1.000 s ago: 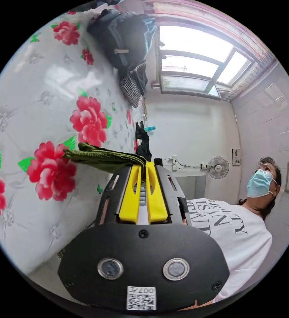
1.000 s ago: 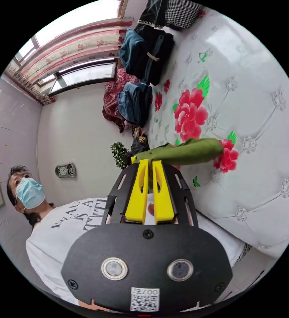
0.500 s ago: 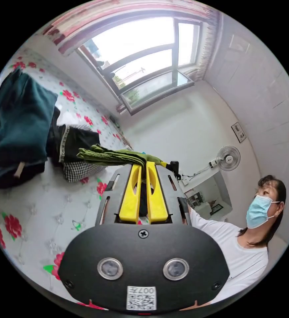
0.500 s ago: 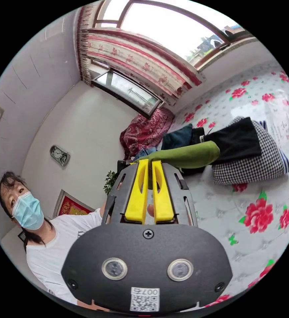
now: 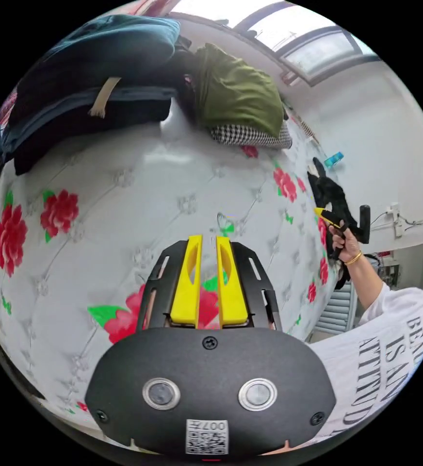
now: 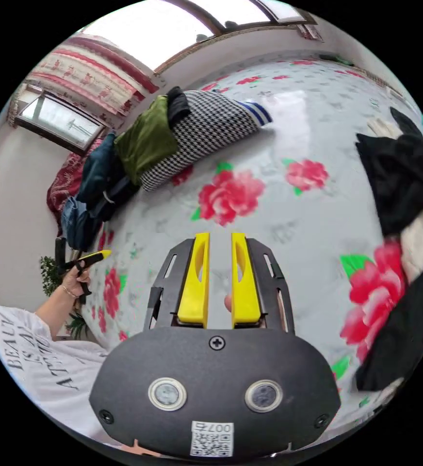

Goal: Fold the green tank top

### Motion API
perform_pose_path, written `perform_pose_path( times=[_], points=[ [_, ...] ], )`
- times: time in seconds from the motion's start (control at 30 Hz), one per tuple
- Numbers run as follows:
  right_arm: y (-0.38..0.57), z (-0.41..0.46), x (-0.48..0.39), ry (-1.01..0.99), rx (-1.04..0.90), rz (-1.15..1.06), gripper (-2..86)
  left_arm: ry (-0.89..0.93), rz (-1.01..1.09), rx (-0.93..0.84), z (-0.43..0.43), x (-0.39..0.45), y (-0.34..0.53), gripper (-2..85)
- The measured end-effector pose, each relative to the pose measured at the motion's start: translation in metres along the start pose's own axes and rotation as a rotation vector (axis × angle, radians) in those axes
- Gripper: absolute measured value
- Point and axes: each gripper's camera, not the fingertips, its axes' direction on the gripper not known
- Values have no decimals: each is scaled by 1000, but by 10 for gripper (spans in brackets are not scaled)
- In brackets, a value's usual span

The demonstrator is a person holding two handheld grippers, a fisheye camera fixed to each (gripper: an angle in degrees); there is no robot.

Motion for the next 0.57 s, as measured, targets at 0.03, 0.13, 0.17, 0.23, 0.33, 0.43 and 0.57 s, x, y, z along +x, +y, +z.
perform_pose_path(
  times=[0.03, 0.13, 0.17, 0.23, 0.33, 0.43, 0.57],
  points=[
    [37, -20, 9, 133, 24, 16, 18, -51, 14, -40, 10, 12, 25, 46],
    [106, -79, 24, 527, 133, 69, 63, -204, 62, -150, 31, 42, 72, 41],
    [123, -98, 30, 668, 175, 105, 82, -269, 99, -184, 40, 56, 86, 29],
    [133, -114, 47, 741, 154, 162, 104, -343, 150, -212, 54, 75, 101, 9],
    [138, -111, 79, 653, 51, 241, 114, -337, 203, -265, 81, 101, 112, -5],
    [149, -103, 97, 567, 87, 347, 105, -376, 237, -289, 106, 118, 120, -8],
    [161, -134, 106, 353, 191, 557, 74, -401, 262, -286, 120, 128, 120, -8]
  ],
)
